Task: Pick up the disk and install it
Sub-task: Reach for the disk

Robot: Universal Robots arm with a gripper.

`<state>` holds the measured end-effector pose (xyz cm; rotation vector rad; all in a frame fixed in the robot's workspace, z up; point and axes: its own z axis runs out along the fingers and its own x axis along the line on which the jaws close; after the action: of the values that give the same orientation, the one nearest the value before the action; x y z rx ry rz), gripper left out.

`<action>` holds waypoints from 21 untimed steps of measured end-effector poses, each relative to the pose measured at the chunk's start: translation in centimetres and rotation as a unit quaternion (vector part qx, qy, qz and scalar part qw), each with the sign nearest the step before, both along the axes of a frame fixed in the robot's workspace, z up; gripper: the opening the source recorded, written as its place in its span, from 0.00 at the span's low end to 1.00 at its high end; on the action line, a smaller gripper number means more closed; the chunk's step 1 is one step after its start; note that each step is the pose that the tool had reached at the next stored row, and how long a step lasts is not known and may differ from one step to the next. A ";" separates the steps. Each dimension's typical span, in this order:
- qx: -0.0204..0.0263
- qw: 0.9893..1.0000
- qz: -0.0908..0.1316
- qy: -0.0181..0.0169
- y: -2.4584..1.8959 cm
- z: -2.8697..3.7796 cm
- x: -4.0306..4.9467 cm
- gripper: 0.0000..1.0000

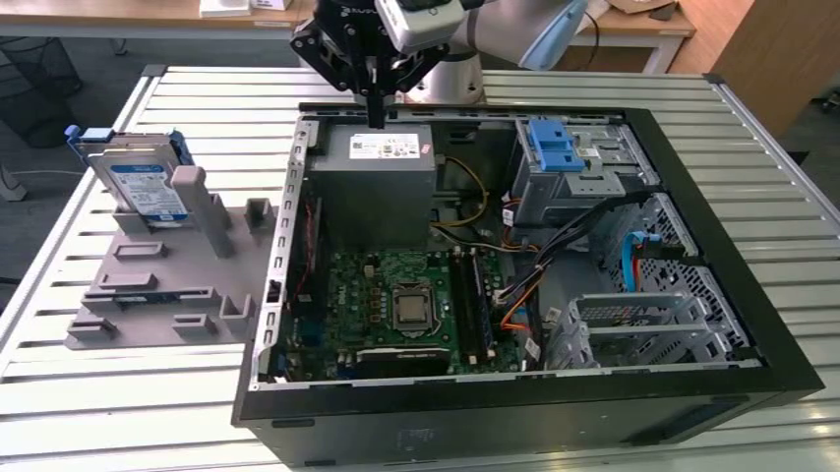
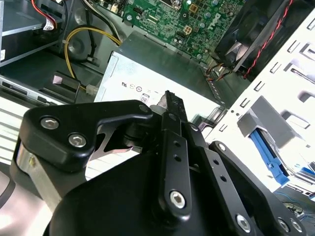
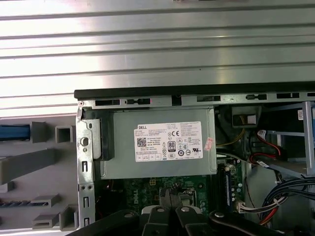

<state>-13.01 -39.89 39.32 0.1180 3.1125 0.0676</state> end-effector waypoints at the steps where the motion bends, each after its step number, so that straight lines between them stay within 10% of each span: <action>1: 0.000 1.000 0.000 0.000 0.00 0.00 -0.02 0.11; 21: 0.000 1.000 0.000 0.000 0.00 -0.05 -0.46 0.11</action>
<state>-13.47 -39.89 39.26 0.1180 3.1125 0.0676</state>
